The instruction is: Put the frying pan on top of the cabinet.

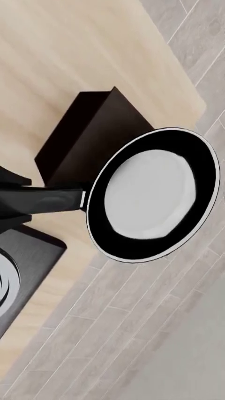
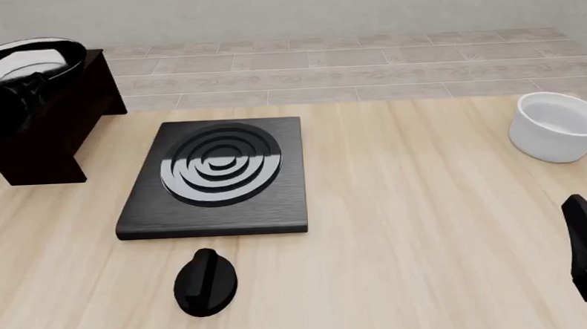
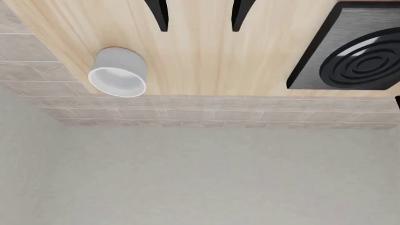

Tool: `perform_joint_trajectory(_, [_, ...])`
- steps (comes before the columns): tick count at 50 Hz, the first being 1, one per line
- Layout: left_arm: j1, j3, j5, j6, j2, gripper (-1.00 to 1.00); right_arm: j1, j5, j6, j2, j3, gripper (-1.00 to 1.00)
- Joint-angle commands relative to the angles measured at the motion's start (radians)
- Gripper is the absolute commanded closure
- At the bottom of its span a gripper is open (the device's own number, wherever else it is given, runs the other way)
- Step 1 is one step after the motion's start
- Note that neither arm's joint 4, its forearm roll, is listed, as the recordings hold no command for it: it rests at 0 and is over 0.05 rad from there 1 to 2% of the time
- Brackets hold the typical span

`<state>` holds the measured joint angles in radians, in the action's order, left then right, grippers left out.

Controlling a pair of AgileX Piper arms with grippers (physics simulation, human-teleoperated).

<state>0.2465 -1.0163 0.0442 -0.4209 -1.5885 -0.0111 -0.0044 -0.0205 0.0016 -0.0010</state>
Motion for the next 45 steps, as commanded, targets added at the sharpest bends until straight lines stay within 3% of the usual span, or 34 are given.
perform_joint_trajectory(1, [0.000,-0.018,-0.031,0.012,-0.018,1.00,0.001,0.001,-0.004,0.000,0.001,-1.00])
perform_joint_trajectory(45, [0.019,0.013,-0.076,0.009,-0.071,1.00,0.003,0.000,-0.010,0.004,0.000,-1.00])
